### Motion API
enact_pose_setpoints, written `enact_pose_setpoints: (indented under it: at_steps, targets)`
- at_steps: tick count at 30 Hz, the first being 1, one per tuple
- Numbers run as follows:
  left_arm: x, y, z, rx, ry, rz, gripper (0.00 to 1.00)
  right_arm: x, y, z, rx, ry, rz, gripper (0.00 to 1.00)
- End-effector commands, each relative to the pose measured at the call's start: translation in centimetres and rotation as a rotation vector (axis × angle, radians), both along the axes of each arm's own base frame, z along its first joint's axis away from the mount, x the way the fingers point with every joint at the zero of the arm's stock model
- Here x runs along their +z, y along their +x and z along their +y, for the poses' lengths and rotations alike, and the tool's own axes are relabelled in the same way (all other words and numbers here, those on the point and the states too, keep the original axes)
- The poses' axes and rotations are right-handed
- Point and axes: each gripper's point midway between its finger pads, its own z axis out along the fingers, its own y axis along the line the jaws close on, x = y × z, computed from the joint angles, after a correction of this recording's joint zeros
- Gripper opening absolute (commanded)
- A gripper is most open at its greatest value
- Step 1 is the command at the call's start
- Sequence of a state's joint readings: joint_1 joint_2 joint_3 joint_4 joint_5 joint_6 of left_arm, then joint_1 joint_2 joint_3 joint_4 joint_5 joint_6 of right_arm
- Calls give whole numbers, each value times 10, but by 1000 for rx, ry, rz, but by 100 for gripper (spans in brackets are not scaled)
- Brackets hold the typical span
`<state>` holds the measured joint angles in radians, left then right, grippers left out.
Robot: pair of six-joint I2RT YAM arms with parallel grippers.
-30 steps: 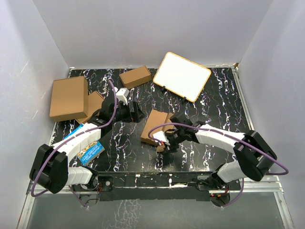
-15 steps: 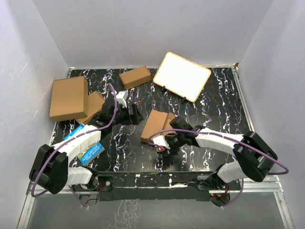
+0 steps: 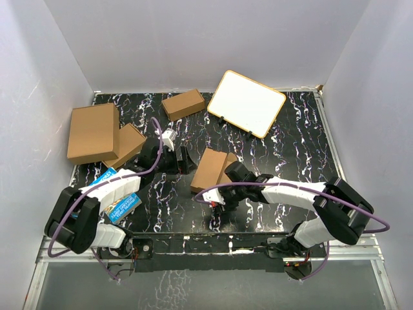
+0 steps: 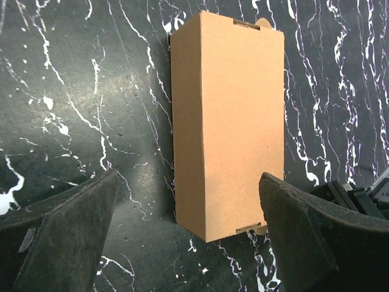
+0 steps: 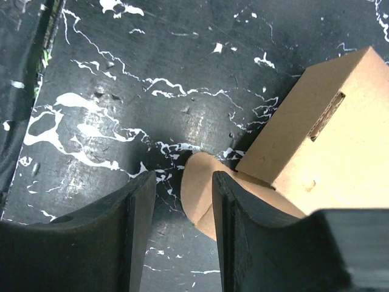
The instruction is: Fold the paper box
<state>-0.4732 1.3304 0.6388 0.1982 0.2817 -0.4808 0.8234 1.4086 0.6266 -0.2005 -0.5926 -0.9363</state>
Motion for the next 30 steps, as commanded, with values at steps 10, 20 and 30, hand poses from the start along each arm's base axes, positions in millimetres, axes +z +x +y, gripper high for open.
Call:
enact_pose_setpoints:
  at_steps: [10,20,30]
  targets:
    - [-19,-6,-15,-70,-59,66,95,-3,13,8,-30,12,-71,43]
    - [-36,-12,-13,-81,-34,97,95,1,20,6,-62,8,-106,36]
    - [-47,-13,-12,-90,-16,121,94,9,29,2,-129,8,-75,25]
